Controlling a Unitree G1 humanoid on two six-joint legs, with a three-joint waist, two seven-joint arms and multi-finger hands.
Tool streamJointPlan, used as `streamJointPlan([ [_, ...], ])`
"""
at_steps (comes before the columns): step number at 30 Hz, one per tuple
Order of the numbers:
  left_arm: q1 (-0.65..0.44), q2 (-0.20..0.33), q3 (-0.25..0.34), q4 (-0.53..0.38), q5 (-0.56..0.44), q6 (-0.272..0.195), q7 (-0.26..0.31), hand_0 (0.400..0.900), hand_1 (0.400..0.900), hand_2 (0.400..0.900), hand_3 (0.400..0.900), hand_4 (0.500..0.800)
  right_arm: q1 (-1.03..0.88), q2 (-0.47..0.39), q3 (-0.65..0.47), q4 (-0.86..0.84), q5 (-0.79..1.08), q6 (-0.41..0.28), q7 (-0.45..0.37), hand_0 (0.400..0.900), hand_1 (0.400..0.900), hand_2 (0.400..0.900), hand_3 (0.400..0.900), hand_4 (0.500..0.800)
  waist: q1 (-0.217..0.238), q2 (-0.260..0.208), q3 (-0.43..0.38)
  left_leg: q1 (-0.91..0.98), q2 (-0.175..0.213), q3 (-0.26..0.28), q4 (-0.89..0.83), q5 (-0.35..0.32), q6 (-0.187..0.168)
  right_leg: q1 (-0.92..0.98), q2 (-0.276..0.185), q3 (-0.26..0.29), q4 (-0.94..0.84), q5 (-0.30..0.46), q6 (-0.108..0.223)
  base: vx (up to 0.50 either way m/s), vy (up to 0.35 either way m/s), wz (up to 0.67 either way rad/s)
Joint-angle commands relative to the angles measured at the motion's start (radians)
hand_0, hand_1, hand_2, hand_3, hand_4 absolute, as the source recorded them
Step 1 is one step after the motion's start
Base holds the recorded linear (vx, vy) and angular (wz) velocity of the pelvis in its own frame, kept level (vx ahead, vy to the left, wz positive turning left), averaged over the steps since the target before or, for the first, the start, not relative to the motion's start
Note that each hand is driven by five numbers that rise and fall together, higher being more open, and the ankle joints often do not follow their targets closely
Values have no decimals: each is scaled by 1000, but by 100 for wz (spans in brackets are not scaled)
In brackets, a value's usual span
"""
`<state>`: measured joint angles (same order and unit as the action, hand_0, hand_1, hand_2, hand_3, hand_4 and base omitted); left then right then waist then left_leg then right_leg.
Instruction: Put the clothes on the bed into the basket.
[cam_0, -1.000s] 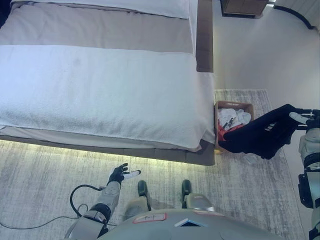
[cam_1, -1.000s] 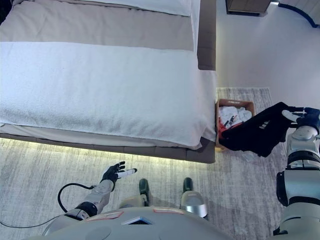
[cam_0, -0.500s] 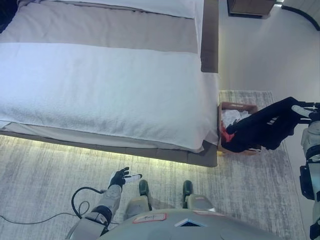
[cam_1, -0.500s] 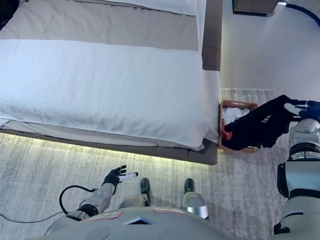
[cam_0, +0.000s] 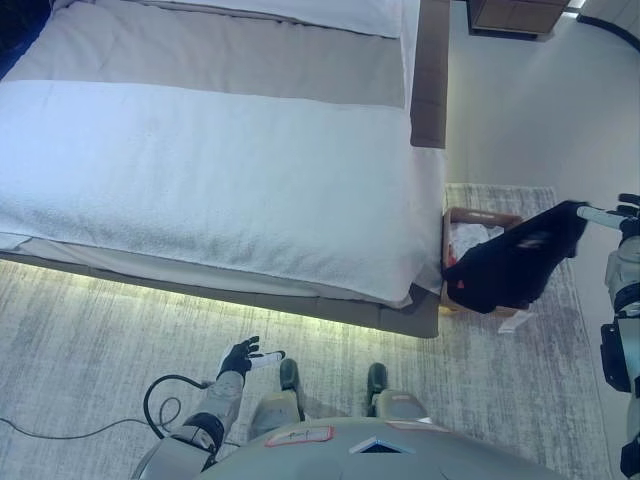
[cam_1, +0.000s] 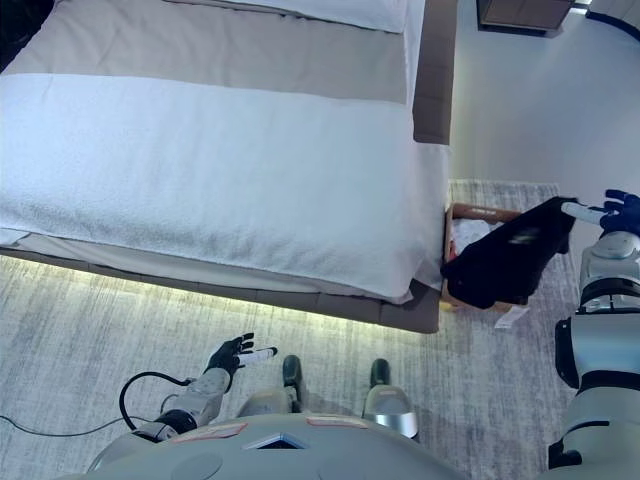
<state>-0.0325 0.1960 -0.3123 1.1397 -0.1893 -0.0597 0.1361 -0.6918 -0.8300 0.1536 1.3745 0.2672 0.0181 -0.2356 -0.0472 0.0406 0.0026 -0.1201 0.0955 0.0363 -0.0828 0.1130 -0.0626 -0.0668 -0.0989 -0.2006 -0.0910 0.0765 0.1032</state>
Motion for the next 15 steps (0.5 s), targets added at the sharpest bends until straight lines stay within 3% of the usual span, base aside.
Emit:
streamJointPlan([
  [1, -46, 38, -11, 36, 45, -29, 2, 900, 900, 900, 900, 800, -129, -75, 54, 23, -8, -60, -41, 900, 900, 900, 900, 800, 12, -101, -33, 50, 12, -16, -4, -79, -49, 20, -42, 43, 4, -20, 27, 0, 0, 0],
  [15, -52, 40, 4, 49, 47, -29, 4, 900, 900, 900, 900, 800, -71, -25, 48, -34, -5, -72, -33, 900, 900, 900, 900, 800, 9, -101, -31, 48, 10, -15, -4, -78, -48, 19, -43, 42, 4, -18, 27, 0, 0, 0],
])
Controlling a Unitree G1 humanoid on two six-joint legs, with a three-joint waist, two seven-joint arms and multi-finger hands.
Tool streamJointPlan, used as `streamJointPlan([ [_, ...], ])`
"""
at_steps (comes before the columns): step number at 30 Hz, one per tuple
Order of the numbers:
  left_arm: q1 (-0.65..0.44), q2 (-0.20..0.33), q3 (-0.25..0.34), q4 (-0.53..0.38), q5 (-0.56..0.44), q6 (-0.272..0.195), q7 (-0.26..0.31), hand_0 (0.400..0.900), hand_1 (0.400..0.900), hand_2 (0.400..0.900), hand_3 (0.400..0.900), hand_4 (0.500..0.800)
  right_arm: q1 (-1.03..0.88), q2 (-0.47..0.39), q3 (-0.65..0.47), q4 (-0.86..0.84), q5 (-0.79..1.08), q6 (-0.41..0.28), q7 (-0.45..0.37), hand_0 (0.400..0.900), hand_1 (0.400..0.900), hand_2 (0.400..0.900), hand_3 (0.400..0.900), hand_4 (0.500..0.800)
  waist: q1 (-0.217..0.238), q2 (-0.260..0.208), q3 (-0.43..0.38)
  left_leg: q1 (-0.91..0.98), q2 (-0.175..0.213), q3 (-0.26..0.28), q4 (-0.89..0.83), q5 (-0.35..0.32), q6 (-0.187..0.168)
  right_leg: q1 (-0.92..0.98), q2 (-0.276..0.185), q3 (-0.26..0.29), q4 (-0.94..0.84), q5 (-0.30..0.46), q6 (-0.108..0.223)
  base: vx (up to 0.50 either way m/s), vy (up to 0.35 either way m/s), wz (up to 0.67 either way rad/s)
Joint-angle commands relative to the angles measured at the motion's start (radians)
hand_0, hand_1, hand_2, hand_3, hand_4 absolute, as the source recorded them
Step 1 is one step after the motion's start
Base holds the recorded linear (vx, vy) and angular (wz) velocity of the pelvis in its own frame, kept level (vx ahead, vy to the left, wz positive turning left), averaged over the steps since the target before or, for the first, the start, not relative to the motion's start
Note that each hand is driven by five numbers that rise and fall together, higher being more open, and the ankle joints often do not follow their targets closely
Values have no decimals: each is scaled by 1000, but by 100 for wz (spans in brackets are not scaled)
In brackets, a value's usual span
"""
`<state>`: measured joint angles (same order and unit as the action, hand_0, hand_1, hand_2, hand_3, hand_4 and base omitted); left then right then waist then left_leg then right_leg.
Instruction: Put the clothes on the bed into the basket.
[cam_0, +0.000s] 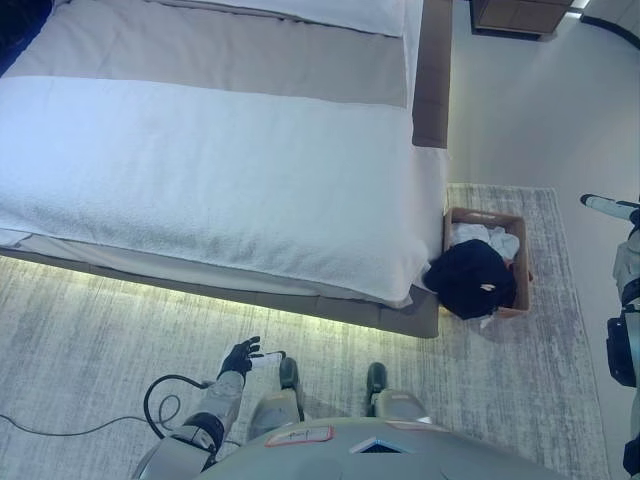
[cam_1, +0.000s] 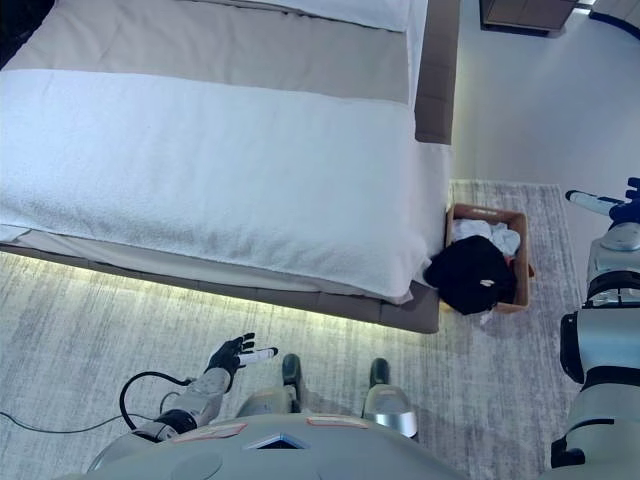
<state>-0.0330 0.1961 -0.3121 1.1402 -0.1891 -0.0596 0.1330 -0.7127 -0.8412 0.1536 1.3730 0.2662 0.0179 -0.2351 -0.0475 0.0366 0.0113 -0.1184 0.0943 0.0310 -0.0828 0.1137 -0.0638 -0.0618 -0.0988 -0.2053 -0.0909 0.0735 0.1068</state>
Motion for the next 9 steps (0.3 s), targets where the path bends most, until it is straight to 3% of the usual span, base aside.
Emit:
streamJointPlan([
  [1, -53, 40, 7, 49, 50, -31, 8, 900, 900, 900, 900, 800, -27, -7, 38, -36, -5, -77, -33, 900, 900, 900, 900, 800, 8, -96, -39, 47, 11, -11, -4, -79, -46, 15, -44, 47, 4, -15, 24, 0, 0, 0],
  [9, -49, 44, 26, 47, 46, -37, 4, 900, 900, 900, 900, 800, 92, 94, 17, -75, -18, -91, -23, 900, 900, 900, 900, 800, 10, -95, -43, 52, 9, -12, -4, -82, -43, 25, -45, 48, 4, -18, 23, 0, 0, 0],
])
